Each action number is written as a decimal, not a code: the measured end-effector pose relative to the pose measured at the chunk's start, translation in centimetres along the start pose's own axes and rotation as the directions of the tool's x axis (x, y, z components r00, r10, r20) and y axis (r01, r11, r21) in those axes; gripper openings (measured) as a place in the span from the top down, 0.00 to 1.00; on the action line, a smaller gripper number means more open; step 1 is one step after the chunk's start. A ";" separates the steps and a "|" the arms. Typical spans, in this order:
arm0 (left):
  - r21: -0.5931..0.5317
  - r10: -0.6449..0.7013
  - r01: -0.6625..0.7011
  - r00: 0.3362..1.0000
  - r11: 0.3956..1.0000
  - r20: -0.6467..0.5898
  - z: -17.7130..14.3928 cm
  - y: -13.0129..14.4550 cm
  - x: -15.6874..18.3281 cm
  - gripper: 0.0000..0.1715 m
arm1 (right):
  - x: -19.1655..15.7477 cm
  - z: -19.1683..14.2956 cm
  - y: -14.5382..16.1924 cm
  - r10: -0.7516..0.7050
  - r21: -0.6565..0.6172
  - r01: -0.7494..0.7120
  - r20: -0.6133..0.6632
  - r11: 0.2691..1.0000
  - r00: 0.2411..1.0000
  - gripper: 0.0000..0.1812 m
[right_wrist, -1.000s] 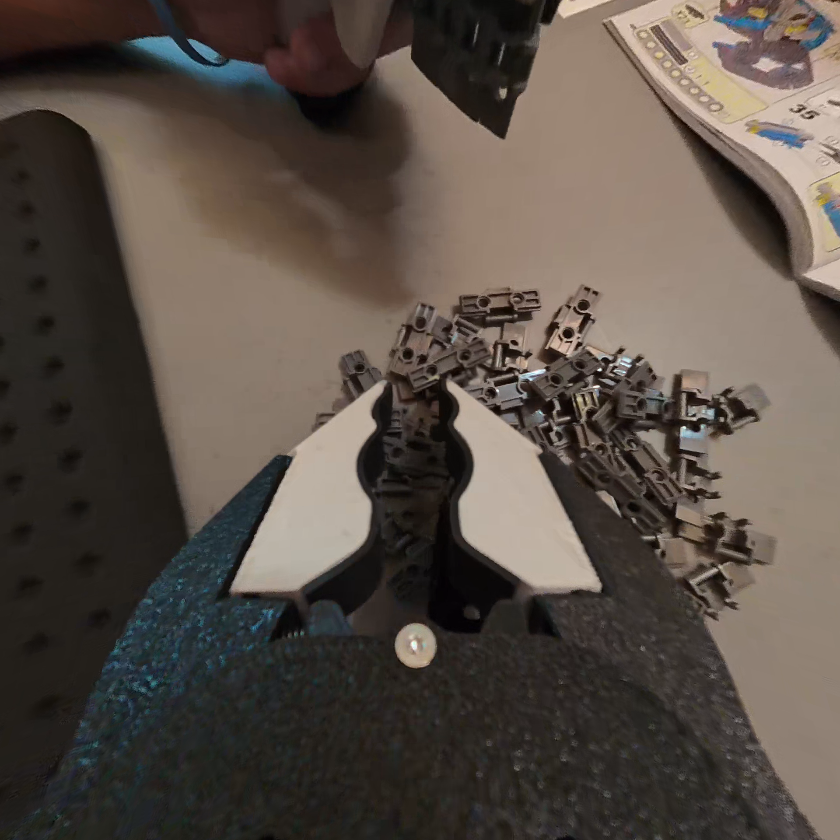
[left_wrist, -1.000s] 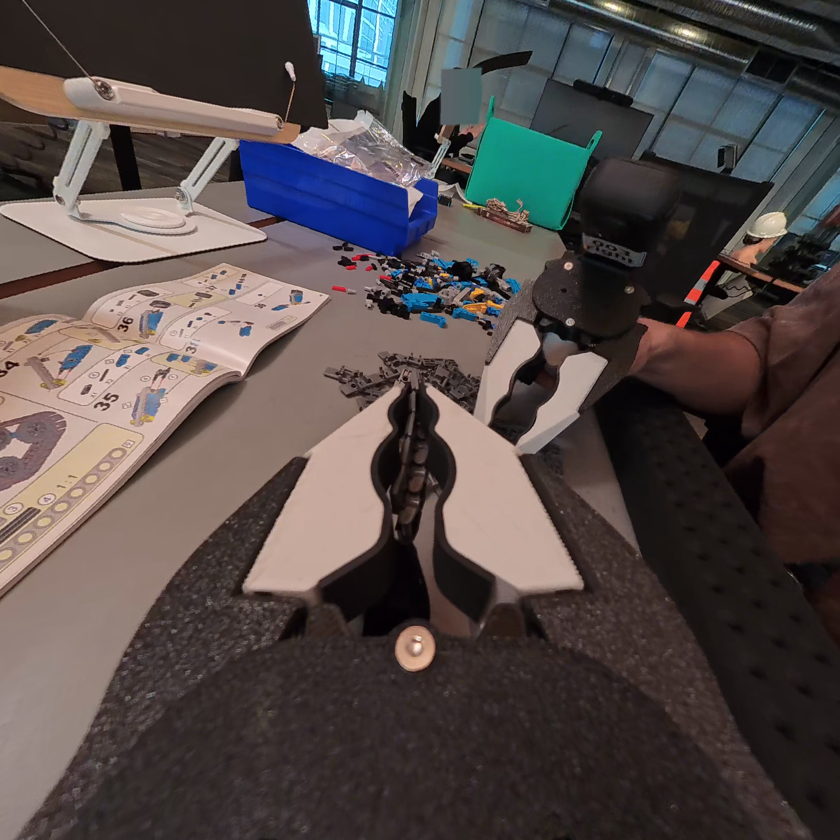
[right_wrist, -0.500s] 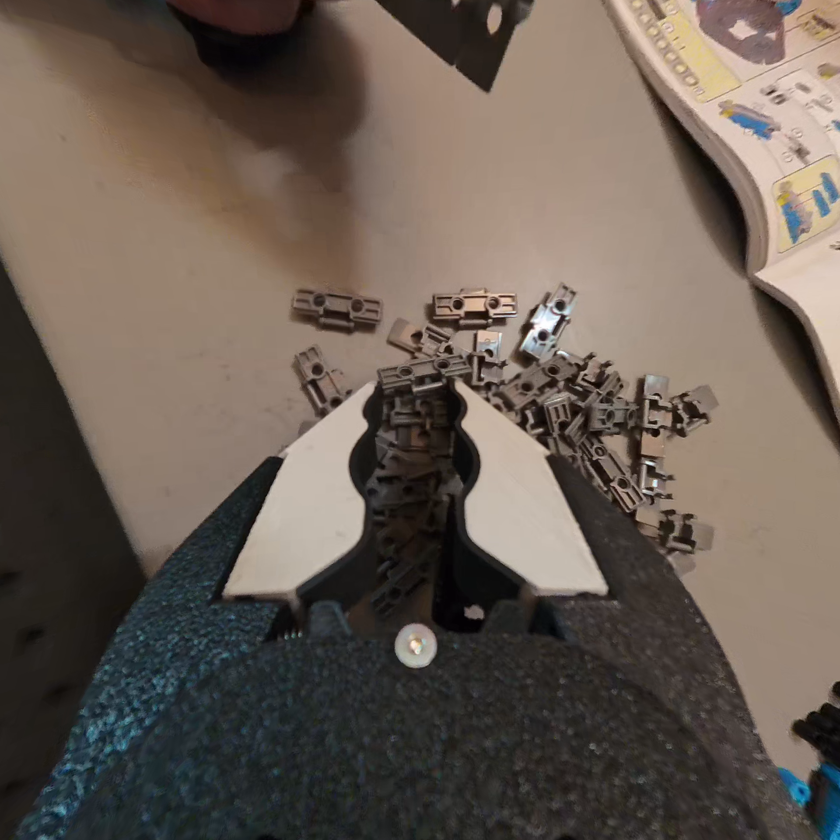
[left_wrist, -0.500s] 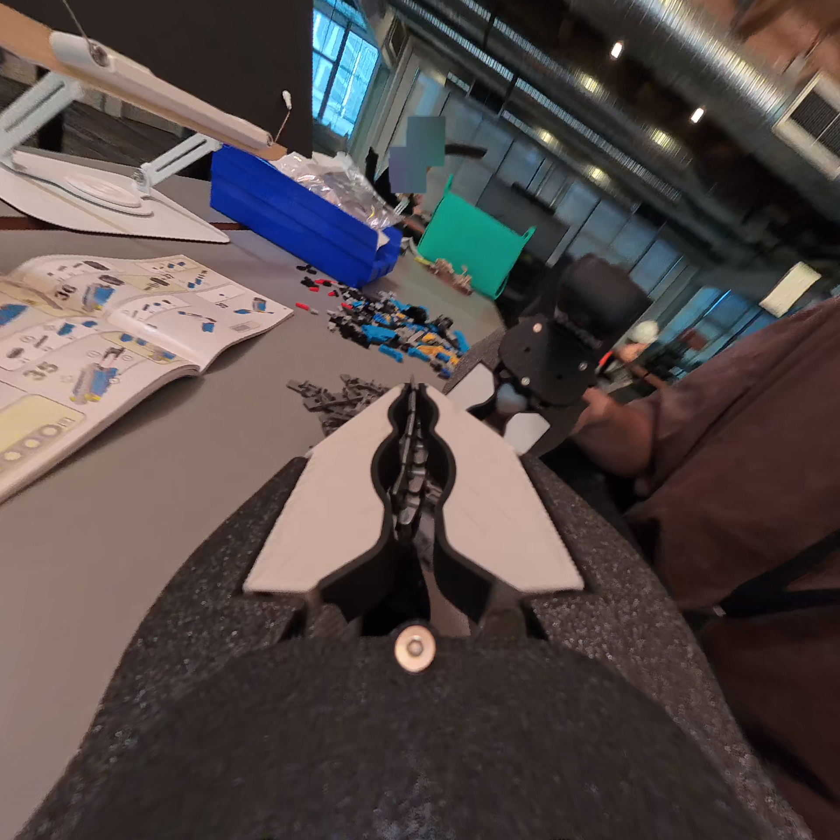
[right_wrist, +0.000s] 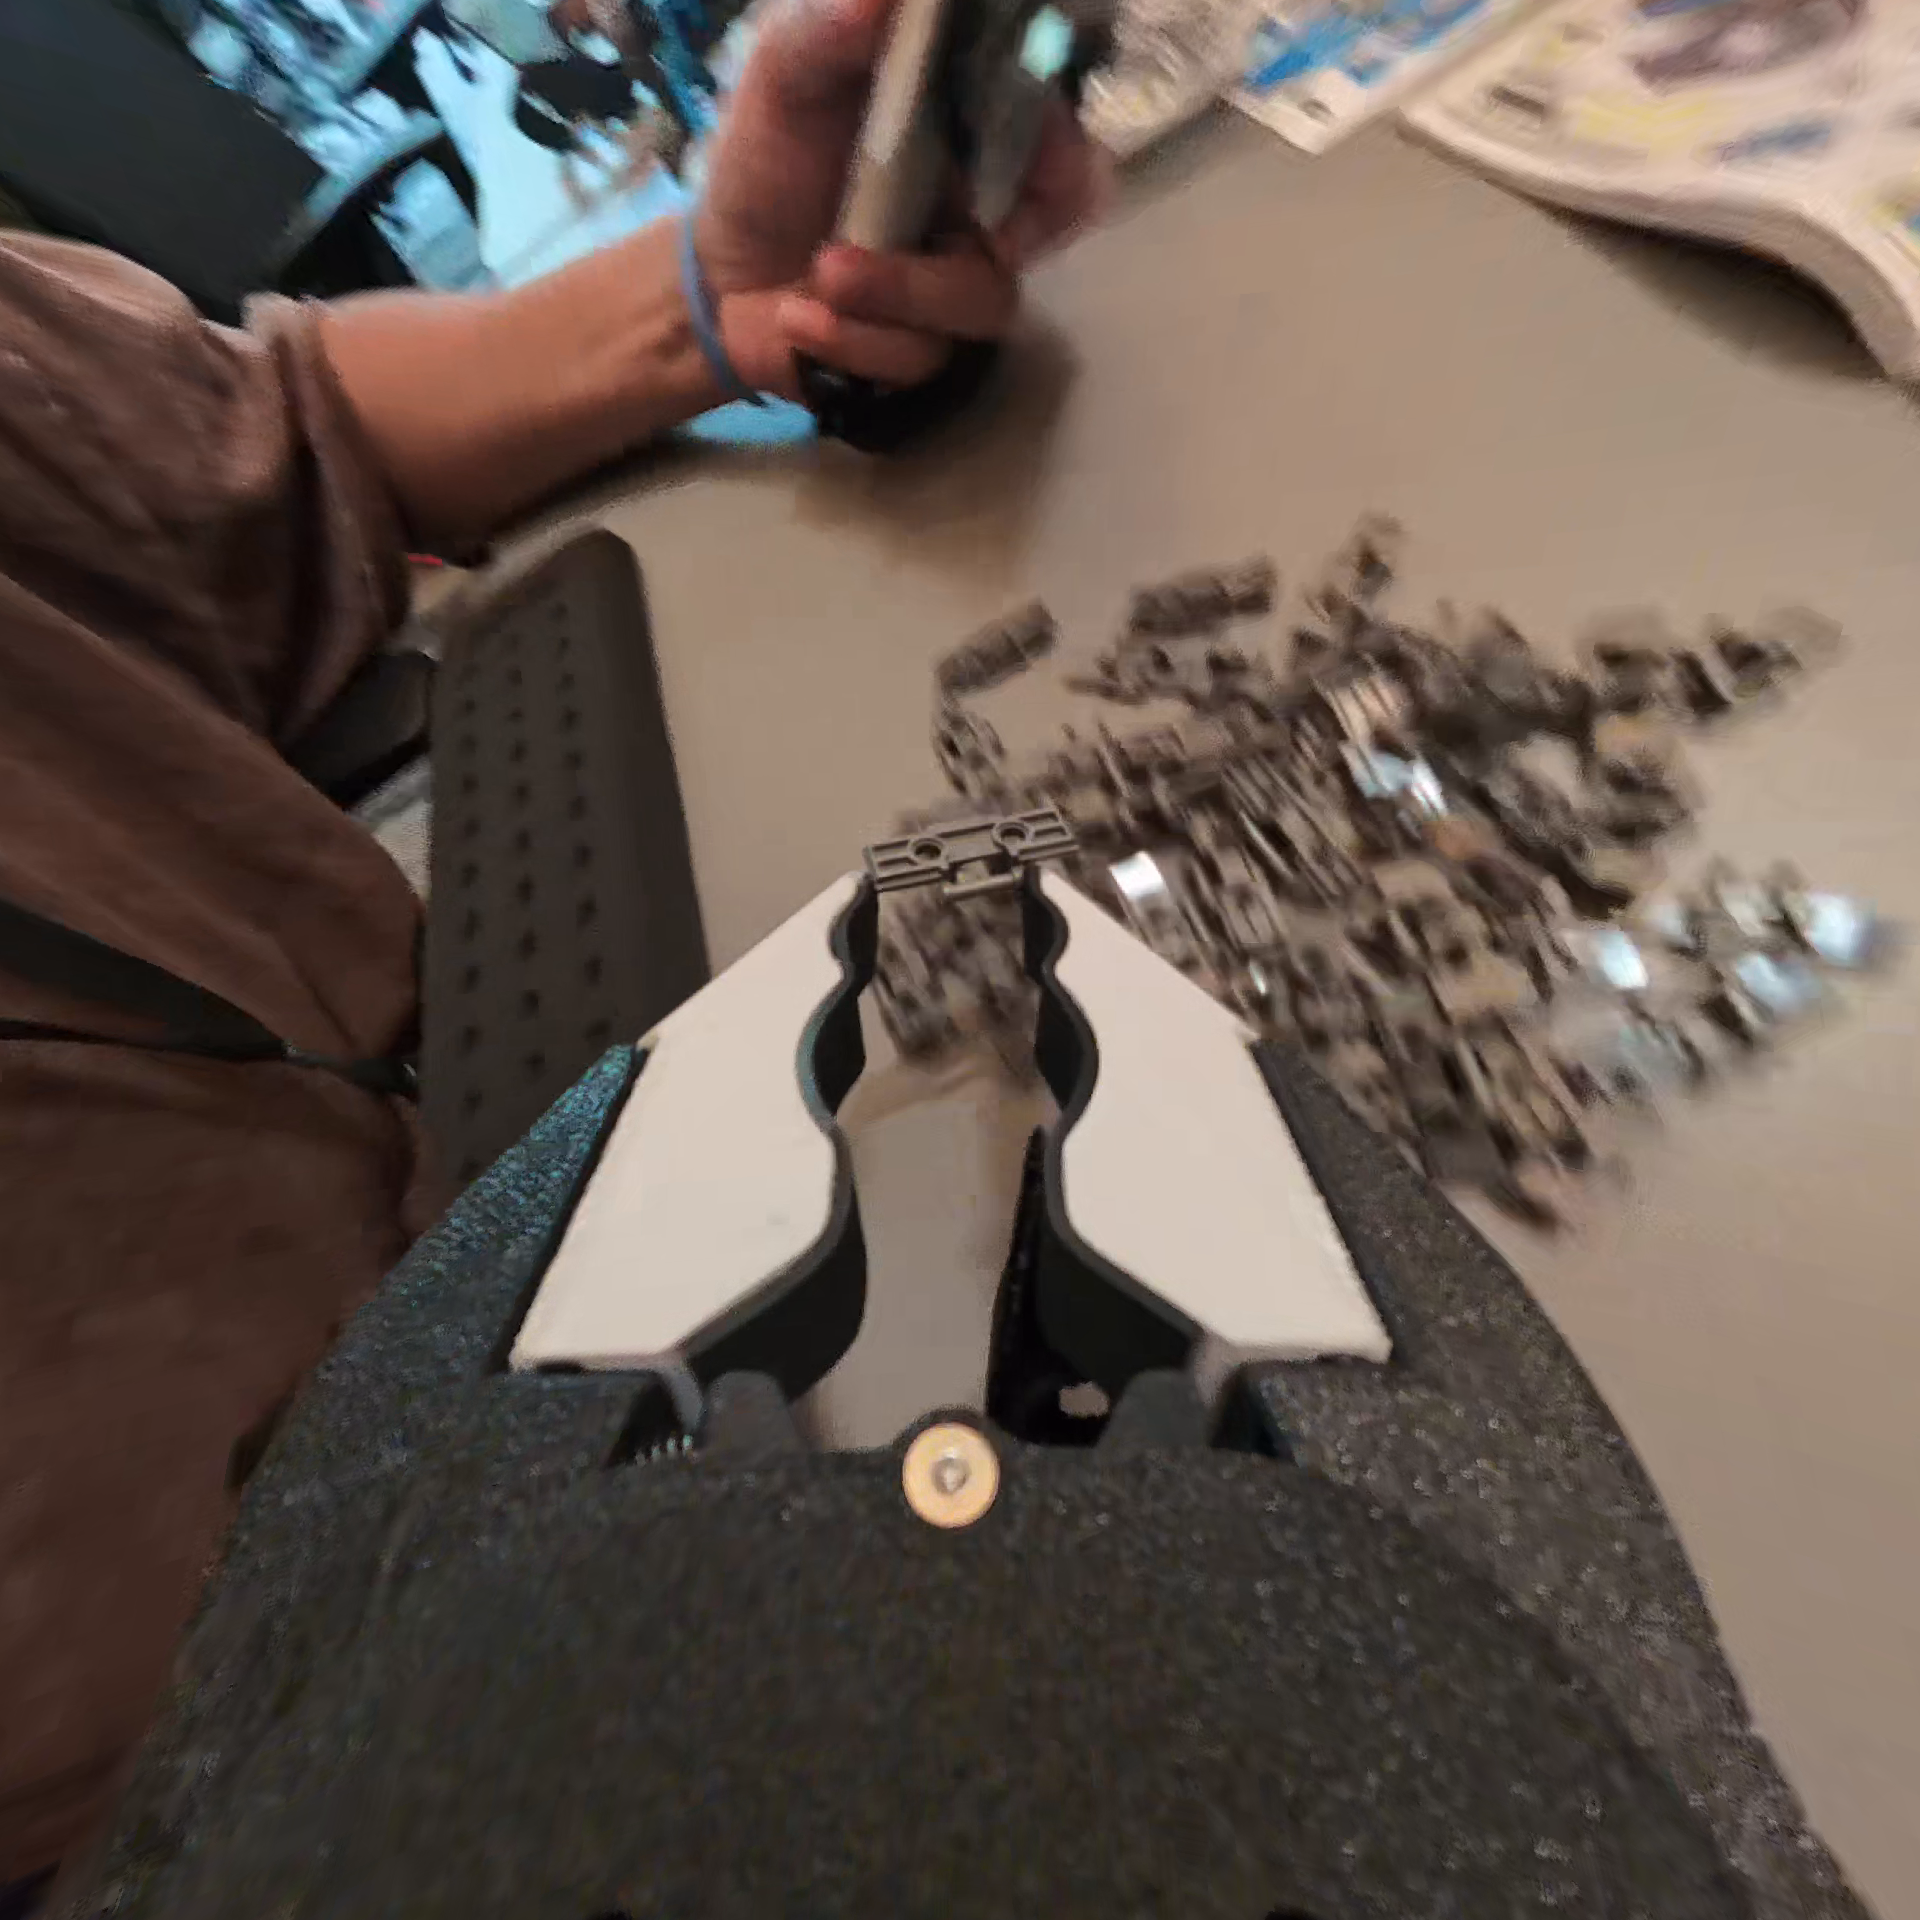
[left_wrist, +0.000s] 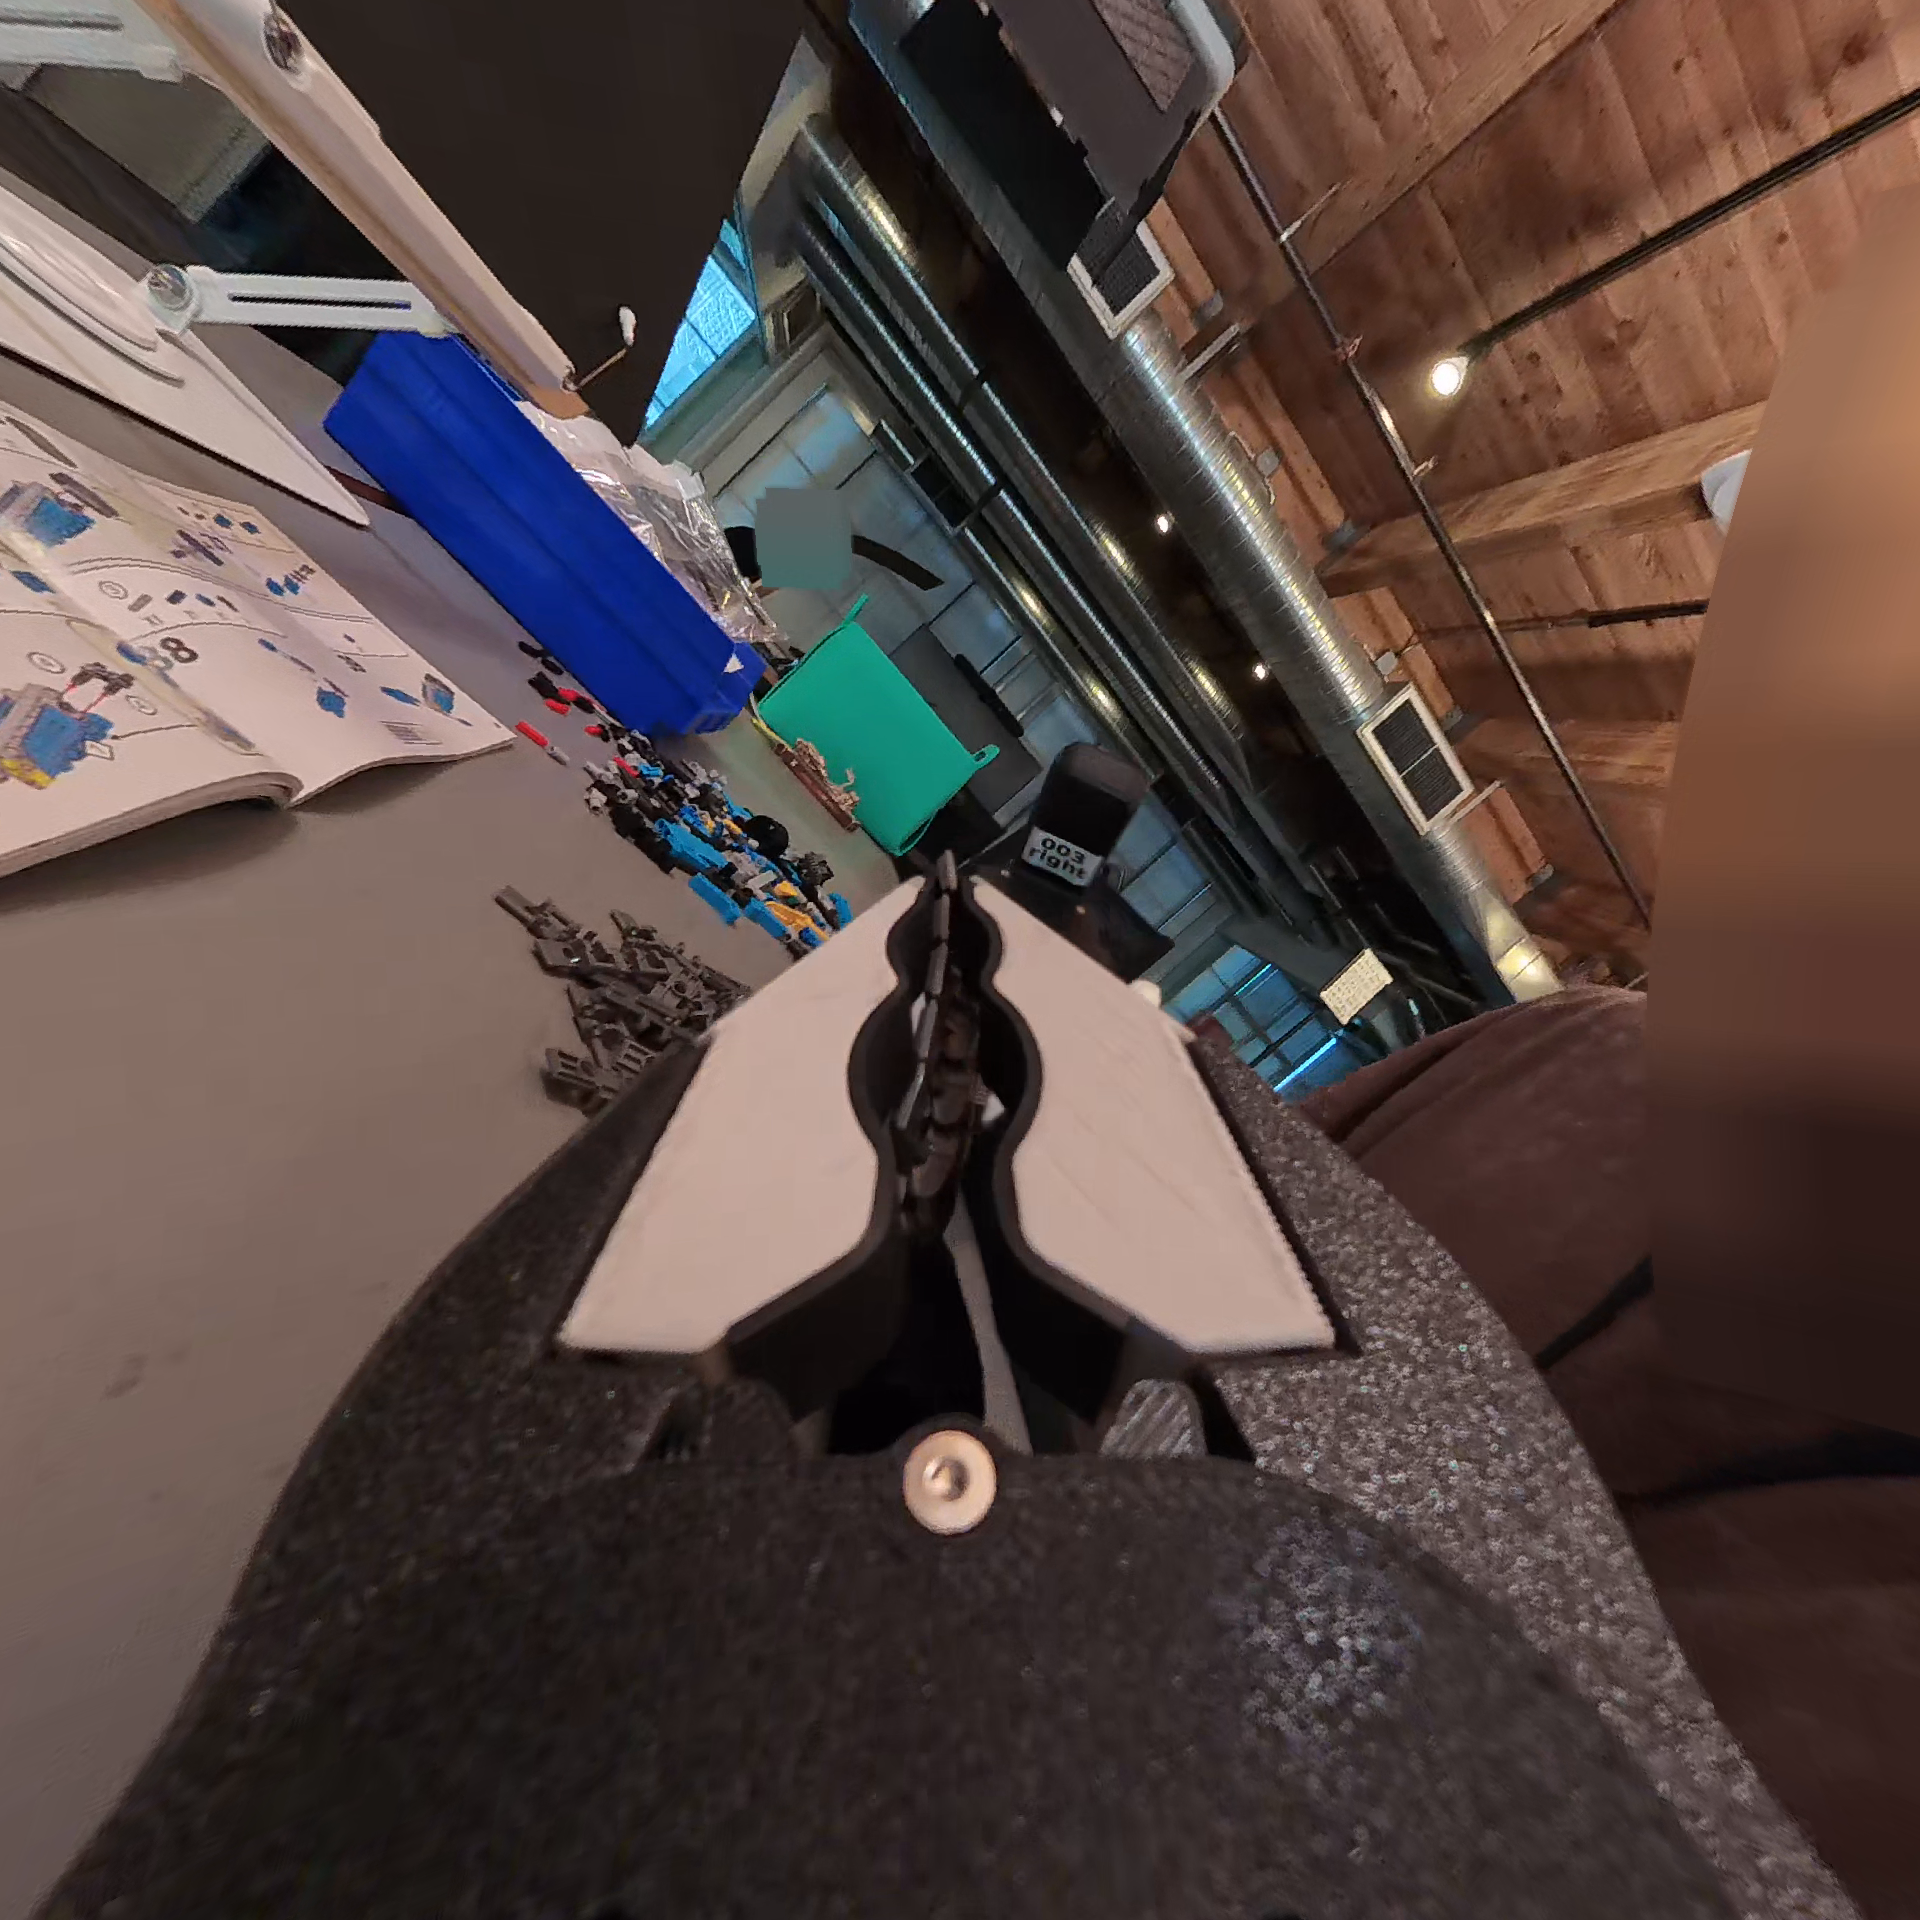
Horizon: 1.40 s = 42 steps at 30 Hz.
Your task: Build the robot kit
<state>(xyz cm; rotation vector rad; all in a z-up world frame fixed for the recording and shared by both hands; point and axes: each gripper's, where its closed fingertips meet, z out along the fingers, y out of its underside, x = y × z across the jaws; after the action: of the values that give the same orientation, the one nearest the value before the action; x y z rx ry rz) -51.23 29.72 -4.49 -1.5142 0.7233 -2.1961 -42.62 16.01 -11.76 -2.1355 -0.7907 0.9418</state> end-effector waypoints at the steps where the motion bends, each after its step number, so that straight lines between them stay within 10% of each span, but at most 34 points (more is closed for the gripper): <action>1: -0.012 0.012 -0.012 1.000 1.000 0.005 0.1 0.2 0.0 0.99 | 0.7 -0.9 1.4 -0.023 -0.034 0.022 -0.033 0.999 0.999 0.85; 6: -0.046 0.052 -0.051 0.998 0.998 0.023 0.6 1.0 0.0 0.99 | 5.1 -4.6 6.7 -0.210 -0.255 0.143 -0.258 0.956 0.943 0.80; 15: -0.051 0.058 -0.057 0.998 0.997 0.029 0.7 1.2 0.0 0.99 | 5.0 -6.8 7.4 0.024 -0.234 -0.197 -0.584 0.952 0.811 0.80; 27: -0.120 0.115 -0.111 0.993 0.987 0.023 1.5 2.8 0.5 0.99 | 6.2 -5.6 7.3 -0.050 -0.260 -0.123 -0.572 0.958 0.819 0.92; 31: -0.152 0.209 -0.201 0.977 0.968 0.039 2.2 3.7 0.8 0.99 | 1.6 -3.5 -0.1 0.342 0.172 -0.331 -0.039 0.928 0.939 0.92; 35: -0.106 0.192 -0.188 0.981 0.976 0.030 2.9 4.0 1.4 0.99 | -2.1 -2.3 -8.2 0.309 0.357 -0.520 0.504 0.776 0.807 0.92; 42: -0.022 0.141 -0.140 0.986 0.990 0.083 3.0 3.3 0.8 0.99 | -0.2 3.6 -12.0 0.300 0.406 -0.549 0.532 0.730 0.792 0.92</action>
<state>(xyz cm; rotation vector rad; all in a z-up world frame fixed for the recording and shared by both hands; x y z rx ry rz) -48.66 25.99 -5.03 -1.5055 0.7976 -2.0156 -48.60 24.19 -4.37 -1.6252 -0.1358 1.7116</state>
